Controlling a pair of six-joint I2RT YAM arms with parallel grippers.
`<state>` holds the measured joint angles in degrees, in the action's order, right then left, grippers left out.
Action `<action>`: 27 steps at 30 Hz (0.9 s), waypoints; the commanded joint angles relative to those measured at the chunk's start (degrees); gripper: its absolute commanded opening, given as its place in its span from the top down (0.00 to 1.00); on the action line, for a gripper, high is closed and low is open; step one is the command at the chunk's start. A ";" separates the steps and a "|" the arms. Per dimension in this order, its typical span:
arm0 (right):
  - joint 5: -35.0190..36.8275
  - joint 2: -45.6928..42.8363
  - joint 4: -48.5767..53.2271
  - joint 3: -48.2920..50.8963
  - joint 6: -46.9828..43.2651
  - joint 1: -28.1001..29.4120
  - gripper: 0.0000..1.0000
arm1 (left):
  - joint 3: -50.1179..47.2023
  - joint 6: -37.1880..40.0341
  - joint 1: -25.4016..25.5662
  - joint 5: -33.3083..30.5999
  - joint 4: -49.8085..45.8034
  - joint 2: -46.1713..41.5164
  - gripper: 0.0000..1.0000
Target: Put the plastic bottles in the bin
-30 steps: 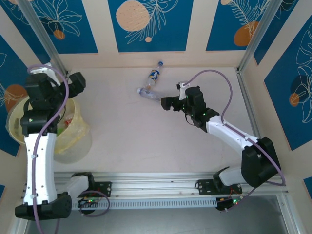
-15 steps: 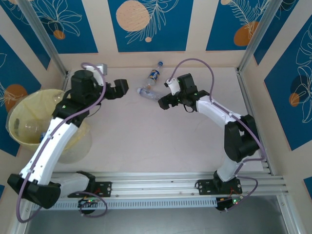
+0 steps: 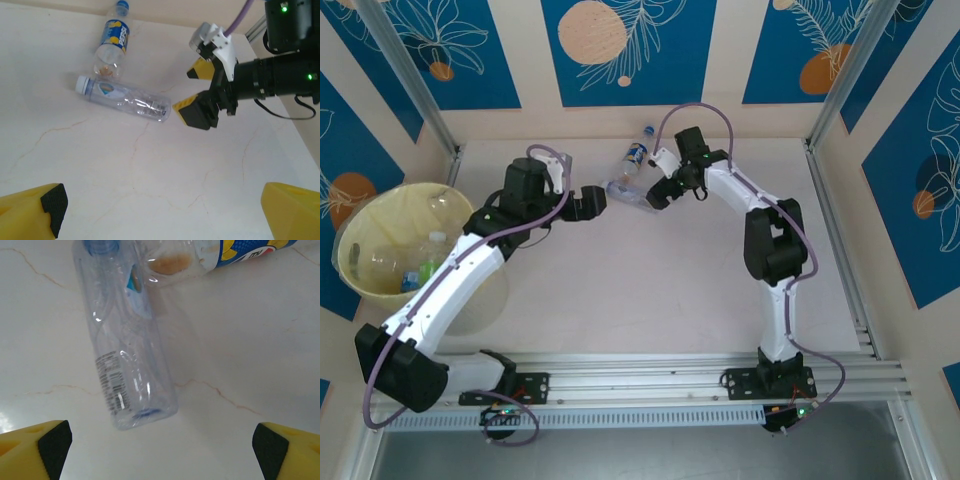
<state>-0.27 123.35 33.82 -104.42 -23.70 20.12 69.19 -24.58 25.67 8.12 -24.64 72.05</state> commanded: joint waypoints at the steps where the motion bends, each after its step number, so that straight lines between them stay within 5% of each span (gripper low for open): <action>1: -0.50 4.34 5.31 -5.96 -4.45 -0.49 0.05 | -0.98 -0.34 0.61 -0.16 2.08 -2.15 0.00; 8: -2.37 14.43 15.42 -20.44 -6.55 0.16 0.06 | -1.71 1.11 0.59 -0.87 1.92 -2.58 0.00; 13: -8.06 16.51 17.45 -22.02 -8.59 1.34 0.07 | -1.63 1.79 0.61 -1.45 1.52 -2.25 0.00; 27: -0.85 20.45 16.03 -23.24 -9.55 4.36 0.16 | -2.29 2.78 0.56 -2.15 0.72 -2.05 0.00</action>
<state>-2.28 143.50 49.69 -126.91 -32.95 24.08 67.68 -23.42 25.69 6.79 -24.43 70.57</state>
